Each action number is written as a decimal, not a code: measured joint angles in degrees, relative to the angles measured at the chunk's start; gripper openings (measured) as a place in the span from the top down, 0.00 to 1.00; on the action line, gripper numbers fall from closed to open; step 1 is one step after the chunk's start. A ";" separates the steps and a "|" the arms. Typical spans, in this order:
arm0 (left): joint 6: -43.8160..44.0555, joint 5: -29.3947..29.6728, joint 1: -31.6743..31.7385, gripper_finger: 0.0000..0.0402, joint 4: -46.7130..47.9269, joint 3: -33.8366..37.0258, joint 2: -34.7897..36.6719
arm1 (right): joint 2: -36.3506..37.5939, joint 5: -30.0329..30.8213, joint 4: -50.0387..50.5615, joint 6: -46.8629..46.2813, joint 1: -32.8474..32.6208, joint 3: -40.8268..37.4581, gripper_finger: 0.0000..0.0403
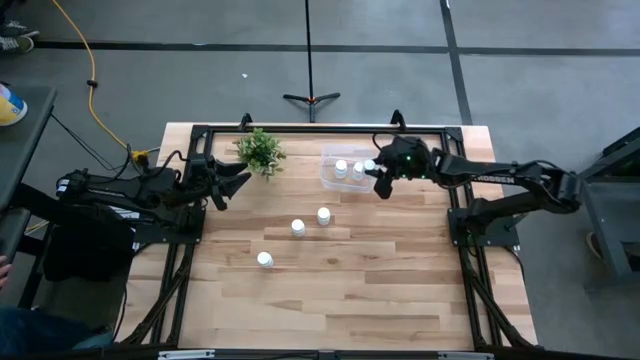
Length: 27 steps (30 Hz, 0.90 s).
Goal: Pick and place pill bottles into a basket
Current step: Put the white pill bottle into the transparent container
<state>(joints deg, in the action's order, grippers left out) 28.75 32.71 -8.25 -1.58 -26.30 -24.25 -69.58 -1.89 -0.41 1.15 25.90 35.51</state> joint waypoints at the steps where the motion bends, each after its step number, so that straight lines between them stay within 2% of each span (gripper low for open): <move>1: 0.02 0.00 0.00 0.35 0.12 -0.01 -0.01 | -0.19 -0.01 -0.23 0.15 -0.18 0.00 0.65; 10: 0.04 -0.02 -0.02 0.35 0.10 -0.02 0.00 | -3.10 0.14 1.19 -0.64 -0.58 0.00 0.65; 15: 0.07 -0.02 -0.01 0.35 0.10 -0.02 -0.02 | -5.17 0.03 -2.55 -1.13 -0.58 -0.02 0.65; 20: 0.07 -0.03 0.00 0.35 0.17 -0.01 -0.01 | -8.50 -2.55 -8.25 -3.34 -0.84 -0.02 0.65; 27: 0.10 -0.04 0.00 0.35 0.25 0.00 -0.02 | -14.03 -1.42 -15.01 -3.70 -4.00 -0.02 0.65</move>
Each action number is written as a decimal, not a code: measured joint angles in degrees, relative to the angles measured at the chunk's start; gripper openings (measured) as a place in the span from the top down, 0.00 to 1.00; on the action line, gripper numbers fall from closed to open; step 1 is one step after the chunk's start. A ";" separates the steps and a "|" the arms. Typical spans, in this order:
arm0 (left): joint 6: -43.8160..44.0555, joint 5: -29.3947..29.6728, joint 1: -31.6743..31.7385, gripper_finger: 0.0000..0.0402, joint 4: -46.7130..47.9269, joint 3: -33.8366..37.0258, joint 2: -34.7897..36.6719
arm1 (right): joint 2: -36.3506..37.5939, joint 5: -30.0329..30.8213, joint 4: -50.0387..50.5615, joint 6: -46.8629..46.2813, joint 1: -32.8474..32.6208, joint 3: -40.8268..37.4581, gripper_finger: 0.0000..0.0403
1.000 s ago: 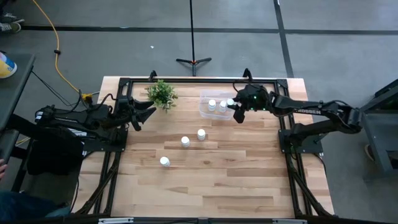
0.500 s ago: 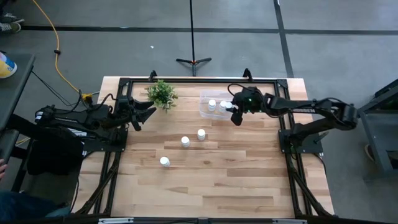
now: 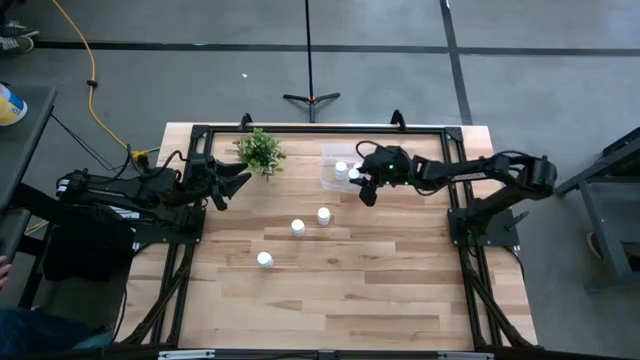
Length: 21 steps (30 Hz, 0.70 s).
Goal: Pick and place pill bottles into a basket
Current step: Put the white pill bottle into the transparent container
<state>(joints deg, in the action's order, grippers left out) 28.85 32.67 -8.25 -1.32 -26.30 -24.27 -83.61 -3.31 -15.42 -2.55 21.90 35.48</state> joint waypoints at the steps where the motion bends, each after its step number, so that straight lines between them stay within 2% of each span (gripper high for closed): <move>1: 0.00 0.00 -0.01 0.35 0.01 -0.01 0.01 | -0.70 0.70 -0.67 0.00 -0.46 0.00 0.65; 10: 0.03 0.00 -0.01 0.35 0.24 0.00 0.00 | -4.41 4.24 -4.88 -0.22 -1.78 0.00 0.65; 21: 0.03 0.00 0.00 0.35 0.24 0.00 0.02 | -7.59 3.46 -6.78 -0.48 -1.76 0.00 0.65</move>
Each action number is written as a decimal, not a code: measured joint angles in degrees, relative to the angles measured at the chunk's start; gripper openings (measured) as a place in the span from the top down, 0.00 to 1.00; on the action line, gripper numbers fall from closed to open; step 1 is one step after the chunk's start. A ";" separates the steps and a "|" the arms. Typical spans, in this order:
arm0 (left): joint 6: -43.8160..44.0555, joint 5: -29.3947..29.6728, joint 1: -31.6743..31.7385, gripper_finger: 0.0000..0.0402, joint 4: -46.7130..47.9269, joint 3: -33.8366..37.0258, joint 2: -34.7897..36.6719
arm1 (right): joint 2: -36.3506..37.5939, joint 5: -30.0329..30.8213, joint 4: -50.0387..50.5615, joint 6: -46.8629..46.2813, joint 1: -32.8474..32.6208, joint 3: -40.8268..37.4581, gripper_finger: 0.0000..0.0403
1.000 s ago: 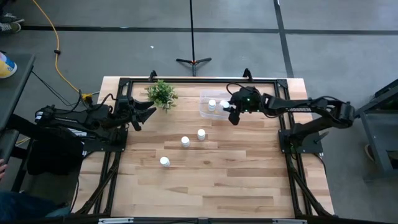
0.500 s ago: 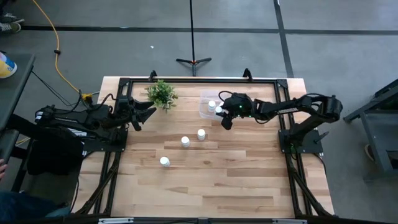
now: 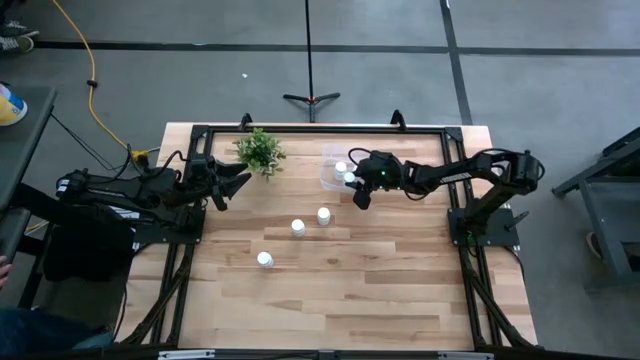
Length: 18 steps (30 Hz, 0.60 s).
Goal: Pick and place pill bottles into a basket
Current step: Put the white pill bottle into the transparent container
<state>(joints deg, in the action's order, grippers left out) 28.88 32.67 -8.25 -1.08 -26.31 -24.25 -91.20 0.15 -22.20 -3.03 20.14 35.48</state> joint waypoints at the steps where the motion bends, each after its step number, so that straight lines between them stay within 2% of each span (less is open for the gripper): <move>1: 0.00 0.00 0.00 0.35 0.00 0.00 -0.01 | 0.00 0.21 -0.03 0.00 0.00 0.00 0.65; 11: 0.00 -0.01 0.00 0.35 0.00 0.00 -0.02 | 0.00 -0.67 -0.01 0.02 0.00 0.00 0.61; 18: 0.00 -0.02 0.00 0.35 0.00 0.00 0.00 | 0.01 0.66 0.09 -2.05 -0.02 0.00 0.51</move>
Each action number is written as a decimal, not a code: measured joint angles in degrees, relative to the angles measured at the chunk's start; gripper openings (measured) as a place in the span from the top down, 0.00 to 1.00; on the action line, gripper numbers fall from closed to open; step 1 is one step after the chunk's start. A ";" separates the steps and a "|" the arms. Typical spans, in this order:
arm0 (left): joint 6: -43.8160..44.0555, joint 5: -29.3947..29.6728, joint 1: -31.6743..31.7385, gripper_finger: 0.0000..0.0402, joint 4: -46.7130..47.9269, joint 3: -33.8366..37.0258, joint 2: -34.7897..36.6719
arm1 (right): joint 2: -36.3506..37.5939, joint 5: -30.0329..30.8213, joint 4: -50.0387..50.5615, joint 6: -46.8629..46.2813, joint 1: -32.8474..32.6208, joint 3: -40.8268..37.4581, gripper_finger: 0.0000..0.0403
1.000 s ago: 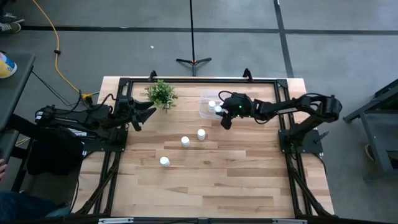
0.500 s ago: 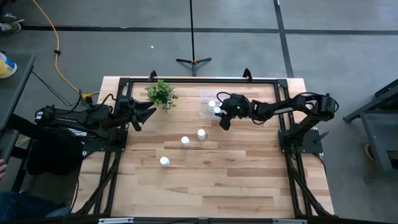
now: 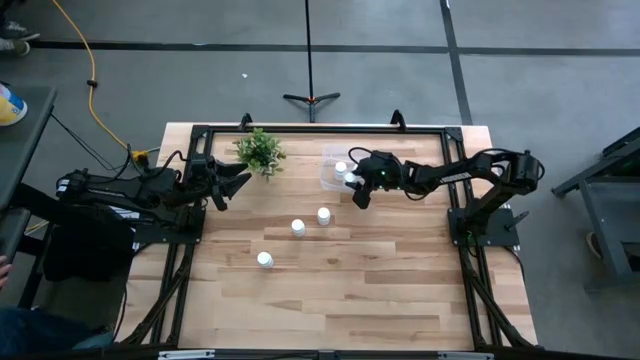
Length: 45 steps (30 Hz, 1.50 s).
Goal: Pick and place pill bottles into a basket
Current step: Put the white pill bottle into the transparent container
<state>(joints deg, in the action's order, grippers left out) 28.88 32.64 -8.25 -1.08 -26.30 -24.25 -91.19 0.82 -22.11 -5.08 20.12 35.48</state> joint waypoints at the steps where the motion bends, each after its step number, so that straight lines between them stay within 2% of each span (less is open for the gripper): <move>1: 0.00 0.00 0.00 0.35 -0.02 0.00 -0.02 | -0.01 -0.06 -0.02 0.01 0.00 0.00 0.50; 10: 0.00 0.00 0.00 0.35 -0.01 -0.01 -0.01 | 0.09 -2.33 -0.76 -0.37 0.00 0.00 0.40; 13: 0.00 0.00 0.00 0.35 -0.02 0.00 -0.02 | 1.07 -4.33 -2.61 -0.92 0.00 0.00 0.39; 20: 0.00 0.00 0.00 0.35 -0.03 0.00 -0.01 | 4.65 -2.79 0.52 1.11 0.00 1.70 0.40; 26: 0.00 0.00 0.00 0.35 -0.02 0.00 0.00 | 8.62 -4.72 0.68 1.05 0.00 2.69 0.40; 33: 0.00 0.00 -0.01 0.35 -0.03 -0.01 0.00 | 18.01 -11.56 4.44 -2.40 0.58 2.86 0.40; 38: 0.00 0.00 0.00 0.35 -0.02 -0.02 0.00 | 25.99 -11.89 7.30 -2.51 0.62 2.89 0.41; 45: 0.00 0.00 -0.02 0.35 -0.02 -0.01 0.00 | 36.20 -14.17 20.87 -1.78 0.35 2.89 0.42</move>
<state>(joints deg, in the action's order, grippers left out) 28.88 32.64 -8.27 -1.10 -26.32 -24.25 -54.99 -13.35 -1.24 -6.86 20.47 38.37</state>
